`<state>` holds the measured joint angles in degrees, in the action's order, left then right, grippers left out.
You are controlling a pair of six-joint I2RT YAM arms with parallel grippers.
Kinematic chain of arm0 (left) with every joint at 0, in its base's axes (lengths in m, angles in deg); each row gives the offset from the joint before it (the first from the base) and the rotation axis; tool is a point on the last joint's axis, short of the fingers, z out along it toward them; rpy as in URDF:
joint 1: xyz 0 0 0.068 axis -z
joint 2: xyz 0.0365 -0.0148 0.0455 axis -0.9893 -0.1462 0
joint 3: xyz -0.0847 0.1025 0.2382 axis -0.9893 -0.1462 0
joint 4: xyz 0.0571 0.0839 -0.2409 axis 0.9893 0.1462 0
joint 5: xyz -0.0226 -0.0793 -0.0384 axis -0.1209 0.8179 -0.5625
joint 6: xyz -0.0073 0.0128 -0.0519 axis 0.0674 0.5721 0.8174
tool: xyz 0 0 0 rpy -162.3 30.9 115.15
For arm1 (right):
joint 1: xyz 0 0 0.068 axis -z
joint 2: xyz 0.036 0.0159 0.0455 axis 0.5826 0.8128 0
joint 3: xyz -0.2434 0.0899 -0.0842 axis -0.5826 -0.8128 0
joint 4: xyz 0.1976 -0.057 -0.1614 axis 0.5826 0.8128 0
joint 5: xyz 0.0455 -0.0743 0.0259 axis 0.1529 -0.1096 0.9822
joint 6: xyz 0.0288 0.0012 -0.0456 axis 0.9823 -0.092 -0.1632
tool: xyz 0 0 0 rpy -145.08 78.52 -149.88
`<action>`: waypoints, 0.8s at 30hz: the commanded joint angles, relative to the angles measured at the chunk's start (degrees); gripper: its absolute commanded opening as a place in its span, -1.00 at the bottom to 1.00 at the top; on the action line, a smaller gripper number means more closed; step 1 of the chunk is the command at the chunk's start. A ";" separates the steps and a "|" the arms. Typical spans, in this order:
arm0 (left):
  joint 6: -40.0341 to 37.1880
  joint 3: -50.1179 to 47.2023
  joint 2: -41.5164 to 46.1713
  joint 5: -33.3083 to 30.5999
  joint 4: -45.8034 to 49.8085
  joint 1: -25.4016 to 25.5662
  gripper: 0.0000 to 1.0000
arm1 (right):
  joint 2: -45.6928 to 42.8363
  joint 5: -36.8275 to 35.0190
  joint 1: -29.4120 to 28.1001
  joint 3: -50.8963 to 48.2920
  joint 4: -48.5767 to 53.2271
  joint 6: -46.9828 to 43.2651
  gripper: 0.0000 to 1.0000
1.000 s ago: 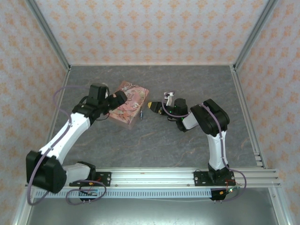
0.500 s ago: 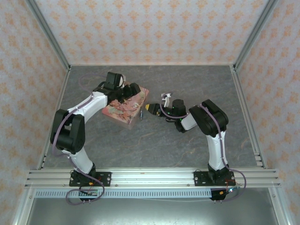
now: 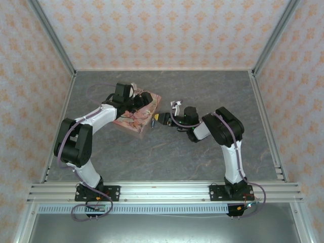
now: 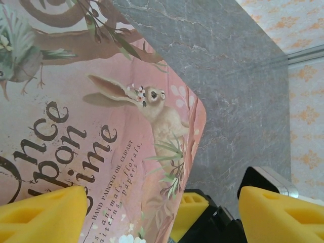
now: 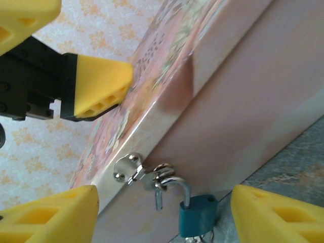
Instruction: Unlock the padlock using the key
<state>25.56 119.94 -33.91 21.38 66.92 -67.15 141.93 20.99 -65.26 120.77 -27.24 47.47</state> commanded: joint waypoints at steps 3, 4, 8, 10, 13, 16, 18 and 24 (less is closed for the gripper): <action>0.57 -3.41 -3.17 -1.89 5.83 0.68 0.58 | 2.08 3.21 -0.75 1.86 -5.30 0.60 0.36; 0.52 -3.32 -3.13 -1.86 5.94 0.68 0.58 | 2.22 3.34 -0.76 2.13 -5.59 0.89 0.36; 0.40 -3.06 -2.92 -2.12 6.46 0.78 0.58 | 2.85 3.99 -0.77 3.22 -6.71 1.32 0.36; 0.32 -2.88 -2.84 -2.16 6.64 0.78 0.58 | 3.35 4.77 -0.86 3.83 -7.45 1.81 0.36; 0.22 -2.80 -2.60 -2.29 6.98 0.79 0.58 | 4.07 5.65 -1.02 4.29 -8.61 2.61 0.36; 0.14 -2.69 -2.52 -2.31 7.07 0.79 0.58 | 4.31 6.29 -1.53 4.40 -8.53 2.62 0.35; 0.14 -2.71 -2.55 -2.31 7.06 0.77 0.59 | 4.31 6.32 -1.87 4.34 -7.84 2.42 0.35; 0.14 -2.66 -2.74 -2.05 6.86 0.83 0.59 | 4.19 5.82 -2.12 4.04 -4.74 1.01 0.36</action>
<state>25.53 119.77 -33.80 20.94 66.62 -66.94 145.34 25.49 -66.90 124.03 -31.33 49.85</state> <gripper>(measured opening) 0.791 0.676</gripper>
